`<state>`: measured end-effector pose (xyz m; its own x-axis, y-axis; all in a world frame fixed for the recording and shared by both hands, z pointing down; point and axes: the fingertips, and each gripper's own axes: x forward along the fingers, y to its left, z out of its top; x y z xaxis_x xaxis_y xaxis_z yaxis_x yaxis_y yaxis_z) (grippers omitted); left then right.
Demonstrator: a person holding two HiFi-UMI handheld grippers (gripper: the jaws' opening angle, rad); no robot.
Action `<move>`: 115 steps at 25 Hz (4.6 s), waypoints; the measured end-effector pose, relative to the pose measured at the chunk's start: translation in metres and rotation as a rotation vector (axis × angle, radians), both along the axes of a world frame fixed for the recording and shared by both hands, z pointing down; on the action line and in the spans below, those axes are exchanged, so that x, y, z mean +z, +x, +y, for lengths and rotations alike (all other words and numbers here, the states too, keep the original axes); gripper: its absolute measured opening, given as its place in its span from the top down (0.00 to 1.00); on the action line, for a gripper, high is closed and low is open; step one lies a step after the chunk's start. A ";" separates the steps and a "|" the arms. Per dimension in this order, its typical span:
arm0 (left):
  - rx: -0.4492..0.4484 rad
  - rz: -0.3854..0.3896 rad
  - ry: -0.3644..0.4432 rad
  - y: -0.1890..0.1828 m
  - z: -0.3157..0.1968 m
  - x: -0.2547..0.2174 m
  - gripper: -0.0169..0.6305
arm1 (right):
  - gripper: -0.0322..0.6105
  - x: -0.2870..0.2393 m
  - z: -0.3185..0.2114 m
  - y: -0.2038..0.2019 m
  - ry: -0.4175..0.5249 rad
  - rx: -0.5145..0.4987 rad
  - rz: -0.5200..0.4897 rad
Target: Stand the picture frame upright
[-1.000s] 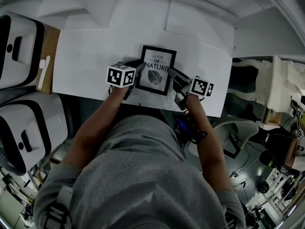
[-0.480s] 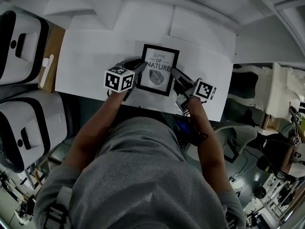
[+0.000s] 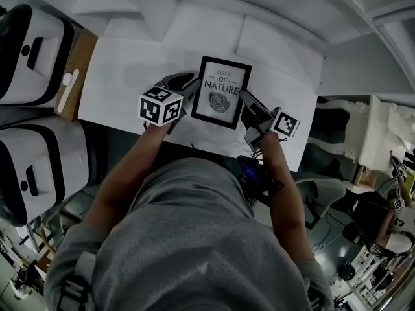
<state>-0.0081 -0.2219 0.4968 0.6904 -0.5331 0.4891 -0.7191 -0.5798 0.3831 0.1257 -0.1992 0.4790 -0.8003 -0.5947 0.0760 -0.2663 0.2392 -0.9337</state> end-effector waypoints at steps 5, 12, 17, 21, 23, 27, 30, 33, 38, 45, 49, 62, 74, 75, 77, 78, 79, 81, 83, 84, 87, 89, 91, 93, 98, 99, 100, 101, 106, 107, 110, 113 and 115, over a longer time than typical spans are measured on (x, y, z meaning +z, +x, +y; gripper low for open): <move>-0.023 -0.015 0.049 -0.009 0.004 -0.018 0.94 | 0.82 -0.011 0.001 -0.002 0.037 -0.010 -0.019; -0.070 -0.029 0.116 -0.021 0.005 -0.044 0.96 | 0.82 -0.047 -0.009 0.005 0.190 -0.005 -0.043; -0.062 -0.063 0.125 -0.018 0.003 -0.054 0.96 | 0.82 -0.082 -0.018 0.007 0.291 -0.044 -0.061; -0.078 -0.054 0.183 -0.019 -0.001 -0.074 0.96 | 0.82 -0.110 -0.019 -0.001 0.365 -0.088 -0.048; -0.083 -0.055 0.215 -0.020 -0.002 -0.086 0.96 | 0.82 -0.123 -0.021 -0.002 0.399 -0.092 -0.042; -0.097 -0.042 0.302 -0.022 -0.004 -0.114 0.96 | 0.82 -0.139 -0.025 0.002 0.439 -0.088 -0.040; -0.118 -0.038 0.353 -0.028 -0.006 -0.130 0.96 | 0.82 -0.153 -0.027 0.001 0.462 -0.097 -0.064; -0.131 -0.033 0.372 -0.034 -0.006 -0.141 0.96 | 0.82 -0.170 -0.027 0.001 0.500 -0.098 -0.063; -0.150 -0.015 0.405 -0.039 -0.005 -0.159 0.96 | 0.82 -0.197 -0.027 -0.002 0.526 -0.101 -0.085; -0.159 0.005 0.452 -0.042 -0.004 -0.187 0.96 | 0.82 -0.241 -0.030 0.001 0.552 -0.059 -0.161; -0.164 0.015 0.479 -0.046 -0.005 -0.209 0.96 | 0.82 -0.278 -0.029 -0.006 0.604 -0.056 -0.185; -0.209 0.086 0.599 -0.047 -0.008 -0.230 0.96 | 0.82 -0.313 -0.013 -0.013 0.761 -0.070 -0.198; -0.243 0.159 0.704 -0.038 -0.002 -0.209 0.96 | 0.82 -0.305 -0.011 -0.010 0.843 -0.086 -0.208; -0.246 0.157 0.716 -0.037 0.001 -0.208 0.96 | 0.82 -0.305 -0.011 -0.009 0.850 -0.089 -0.214; -0.263 0.154 0.720 -0.036 0.008 -0.202 0.96 | 0.82 -0.304 -0.012 -0.009 0.852 -0.102 -0.224; -0.279 0.151 0.712 -0.035 0.013 -0.198 0.96 | 0.82 -0.305 -0.013 -0.009 0.848 -0.113 -0.230; -0.297 0.148 0.700 -0.034 0.018 -0.193 0.96 | 0.82 -0.305 -0.014 -0.009 0.842 -0.125 -0.237; -0.328 0.150 0.681 -0.033 0.027 -0.184 0.96 | 0.82 -0.306 -0.016 -0.010 0.833 -0.145 -0.252; -0.350 0.157 0.678 -0.032 0.037 -0.178 0.96 | 0.82 -0.307 -0.016 -0.011 0.835 -0.156 -0.260; -0.360 0.157 0.681 -0.031 0.042 -0.175 0.96 | 0.82 -0.307 -0.015 -0.011 0.838 -0.158 -0.261; -0.383 0.162 0.691 -0.031 0.056 -0.164 0.96 | 0.82 -0.305 -0.013 -0.010 0.848 -0.162 -0.261; -0.398 0.170 0.696 -0.032 0.064 -0.155 0.96 | 0.82 -0.304 -0.014 -0.010 0.858 -0.158 -0.261; -0.417 0.172 0.692 -0.034 0.073 -0.146 0.96 | 0.82 -0.303 -0.014 -0.010 0.868 -0.155 -0.259; -0.440 0.173 0.686 -0.037 0.084 -0.141 0.96 | 0.82 -0.303 -0.016 -0.009 0.868 -0.156 -0.263; -0.476 0.158 0.708 -0.042 0.114 -0.136 0.96 | 0.82 -0.304 -0.014 -0.009 0.880 -0.154 -0.250; -0.479 0.161 0.713 -0.042 0.120 -0.134 0.96 | 0.82 -0.304 -0.013 -0.009 0.884 -0.150 -0.246; -0.481 0.164 0.717 -0.041 0.125 -0.130 0.96 | 0.82 -0.303 -0.013 -0.009 0.887 -0.146 -0.244; -0.482 0.166 0.719 -0.040 0.130 -0.126 0.96 | 0.82 -0.303 -0.013 -0.009 0.888 -0.141 -0.242; -0.486 0.178 0.722 -0.034 0.155 -0.102 0.96 | 0.82 -0.299 -0.014 -0.008 0.900 -0.116 -0.217; -0.485 0.180 0.724 -0.033 0.160 -0.099 0.96 | 0.82 -0.299 -0.015 -0.008 0.904 -0.109 -0.214; -0.478 0.193 0.727 -0.031 0.161 -0.101 0.96 | 0.82 -0.307 -0.028 -0.014 0.937 -0.090 -0.181; -0.477 0.205 0.726 -0.032 0.145 -0.109 0.96 | 0.82 -0.317 -0.058 -0.028 0.952 -0.088 -0.143; -0.477 0.210 0.718 -0.037 0.132 -0.113 0.96 | 0.82 -0.320 -0.083 -0.040 0.940 -0.085 -0.130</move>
<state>-0.0449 -0.0899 0.3839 0.3542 -0.9165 -0.1857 -0.9015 -0.3875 0.1929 0.0858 -0.2821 0.1589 -0.8121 -0.3068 -0.4964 -0.1216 0.9209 -0.3703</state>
